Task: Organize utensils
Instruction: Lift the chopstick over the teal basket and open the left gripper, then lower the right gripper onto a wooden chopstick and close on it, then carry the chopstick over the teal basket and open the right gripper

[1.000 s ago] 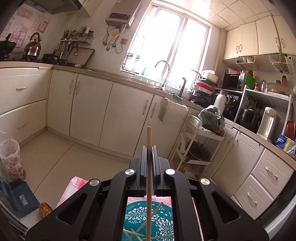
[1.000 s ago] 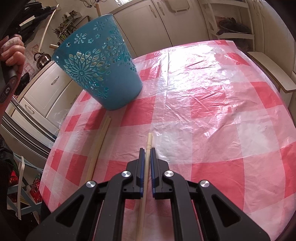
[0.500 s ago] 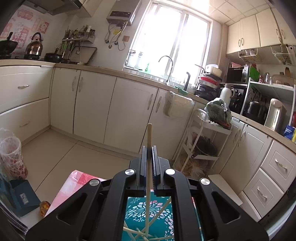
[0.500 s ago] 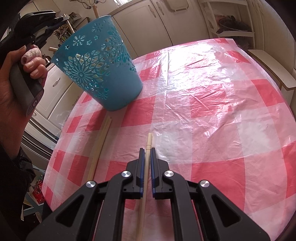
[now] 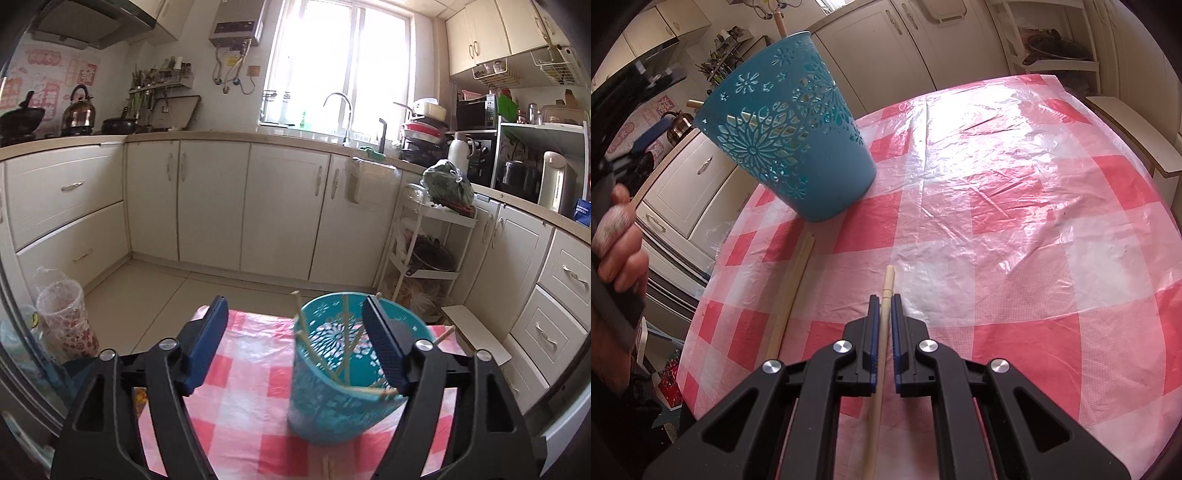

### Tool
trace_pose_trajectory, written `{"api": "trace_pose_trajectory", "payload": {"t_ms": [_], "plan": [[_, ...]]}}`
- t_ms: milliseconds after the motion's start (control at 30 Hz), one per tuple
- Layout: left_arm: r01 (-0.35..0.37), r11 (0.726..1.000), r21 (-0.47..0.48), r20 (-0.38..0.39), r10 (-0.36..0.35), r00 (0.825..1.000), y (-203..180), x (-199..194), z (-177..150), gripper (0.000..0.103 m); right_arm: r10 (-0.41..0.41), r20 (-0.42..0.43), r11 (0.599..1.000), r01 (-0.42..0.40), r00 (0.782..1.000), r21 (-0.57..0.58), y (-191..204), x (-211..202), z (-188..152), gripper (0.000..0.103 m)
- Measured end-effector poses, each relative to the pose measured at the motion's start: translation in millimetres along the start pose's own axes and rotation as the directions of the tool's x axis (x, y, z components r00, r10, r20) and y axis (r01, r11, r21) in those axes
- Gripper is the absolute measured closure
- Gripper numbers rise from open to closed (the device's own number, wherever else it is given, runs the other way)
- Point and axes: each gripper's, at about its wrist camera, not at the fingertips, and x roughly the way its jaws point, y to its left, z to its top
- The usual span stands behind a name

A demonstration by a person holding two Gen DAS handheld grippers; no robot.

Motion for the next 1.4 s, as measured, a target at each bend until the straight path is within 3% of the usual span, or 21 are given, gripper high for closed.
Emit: {"api": "trace_pose_trajectory", "payload": {"t_ms": [100,200,267,400,533,600,667,733,833,967,1067,1133,1267,1400], "plan": [[-0.064,0.997,-0.039,-0.035,0.063,0.997,30.3,-22.8,-24.6,0.012,0.017,0.0,1.0,-0.017,1.0,-0.004,1.2,-0.2,-0.1,0.088],[-0.103,0.991,-0.082,-0.144,0.09,0.985,57.6,-22.3,-56.8,0.01,0.015,0.006,0.999,-0.015,1.0,-0.049,10.4,-2.5,-2.4,0.072],[-0.115,0.985,-0.127,-0.21,0.087,0.974,73.5,-17.8,-78.3,0.01,-0.013,0.021,0.998,0.014,1.0,-0.063,13.5,-5.4,-3.7,0.069],[-0.128,0.979,-0.157,-0.277,0.081,0.958,85.8,-6.7,-101.0,0.01,-0.038,0.029,0.998,0.039,0.999,-0.043,9.0,-9.0,-6.4,0.073],[-0.122,0.983,-0.141,-0.324,0.07,0.943,84.7,8.1,-116.2,0.01,-0.139,0.033,0.979,0.143,0.99,-0.147,26.0,-5.4,-9.9,0.073],[-0.125,0.981,-0.149,-0.372,0.062,0.926,86.3,17.5,-124.7,0.01,-0.192,0.037,0.96,0.196,0.981,-0.198,35.3,-1.4,-11.6,0.073],[-0.101,0.982,-0.162,-0.359,0.036,0.933,87.1,19.7,-123.0,0.009,-0.251,0.044,0.934,0.254,0.967,-0.252,43.9,3.4,-13.0,0.077],[-0.103,0.981,-0.161,-0.379,0.035,0.925,87.6,23.6,-125.4,0.009,-0.297,0.053,0.903,0.298,0.954,-0.308,51.9,7.7,-14.5,0.086],[-0.083,0.986,-0.146,-0.378,0.022,0.926,84.3,23.9,-126.7,0.009,-0.31,0.048,0.882,0.306,0.95,-0.36,59.7,8.3,-17.6,0.096],[-0.075,0.987,-0.142,-0.372,0.017,0.928,81.6,22.1,-125.7,0.009,-0.278,0.004,0.908,0.264,0.961,-0.325,55.8,7.1,-15.4,0.096],[-0.066,0.985,-0.157,-0.376,0.003,0.926,82.6,23.1,-126.2,0.008,-0.295,-0.002,0.894,0.275,0.956,-0.353,58.5,7.2,-15.6,0.096],[-0.066,0.984,-0.165,-0.385,-0.002,0.923,83.7,23.9,-126.6,0.008,-0.28,-0.014,0.908,0.26,0.96,-0.327,56.0,5.2,-14.3,0.097],[-0.063,0.983,-0.173,-0.393,-0.01,0.92,84.2,24.5,-127.6,0.008,-0.17,-0.026,0.972,0.163,0.985,-0.168,37.5,-8.5,-7.5,0.097],[-0.06,0.984,-0.169,-0.399,-0.013,0.917,83.2,25.7,-127.7,0.008,-0.053,0.046,0.993,0.058,0.998,-0.102,39.5,-39.4,7.9,0.097]]}}
